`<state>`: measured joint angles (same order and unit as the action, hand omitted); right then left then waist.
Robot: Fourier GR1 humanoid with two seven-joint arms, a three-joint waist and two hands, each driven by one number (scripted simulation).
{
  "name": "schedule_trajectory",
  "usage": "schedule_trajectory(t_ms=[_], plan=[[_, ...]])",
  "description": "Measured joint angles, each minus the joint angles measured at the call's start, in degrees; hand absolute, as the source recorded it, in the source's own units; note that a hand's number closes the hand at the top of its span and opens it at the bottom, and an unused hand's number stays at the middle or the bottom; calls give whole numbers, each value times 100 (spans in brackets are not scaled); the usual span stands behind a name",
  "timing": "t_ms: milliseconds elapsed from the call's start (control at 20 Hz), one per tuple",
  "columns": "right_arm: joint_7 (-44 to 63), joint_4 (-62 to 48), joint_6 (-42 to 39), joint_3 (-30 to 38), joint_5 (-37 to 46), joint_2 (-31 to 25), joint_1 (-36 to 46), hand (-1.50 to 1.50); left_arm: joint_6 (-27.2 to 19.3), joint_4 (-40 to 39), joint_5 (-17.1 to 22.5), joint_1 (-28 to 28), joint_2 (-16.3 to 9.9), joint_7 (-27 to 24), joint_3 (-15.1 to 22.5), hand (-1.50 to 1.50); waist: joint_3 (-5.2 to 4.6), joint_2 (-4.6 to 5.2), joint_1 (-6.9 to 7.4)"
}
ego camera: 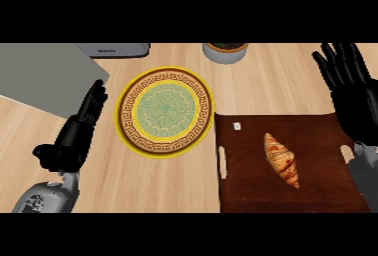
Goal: Pick the croissant from the tray and place it in the plate
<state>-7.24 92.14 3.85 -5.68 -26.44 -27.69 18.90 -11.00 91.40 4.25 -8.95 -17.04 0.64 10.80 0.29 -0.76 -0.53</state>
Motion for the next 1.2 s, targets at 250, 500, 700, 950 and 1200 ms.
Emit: schedule_trajectory(t_ms=[250,500,700,950,1200], plan=[[326,327,171,-186,-89,390,-212,-150,30,-133,-304,488,-462,-255,-325,0,-22,45,67],[-108,413,1068,-315,1156,254,-754,-150,31,-406,-431,1001,-824,-372,-596,0,-44,35,8],[-1038,886,1986,-577,1881,880,-1626,-150,36,-435,-454,1315,-882,-525,-691,0,-33,33,-30],[-1755,1734,2240,-949,2301,1089,-2959,-150,75,-529,-545,1488,-843,-734,-784,0,-30,48,-25],[-1225,2301,2062,-1147,2903,397,-3684,-150,143,-591,-574,1506,-834,-806,-852,0,-37,58,-17]])
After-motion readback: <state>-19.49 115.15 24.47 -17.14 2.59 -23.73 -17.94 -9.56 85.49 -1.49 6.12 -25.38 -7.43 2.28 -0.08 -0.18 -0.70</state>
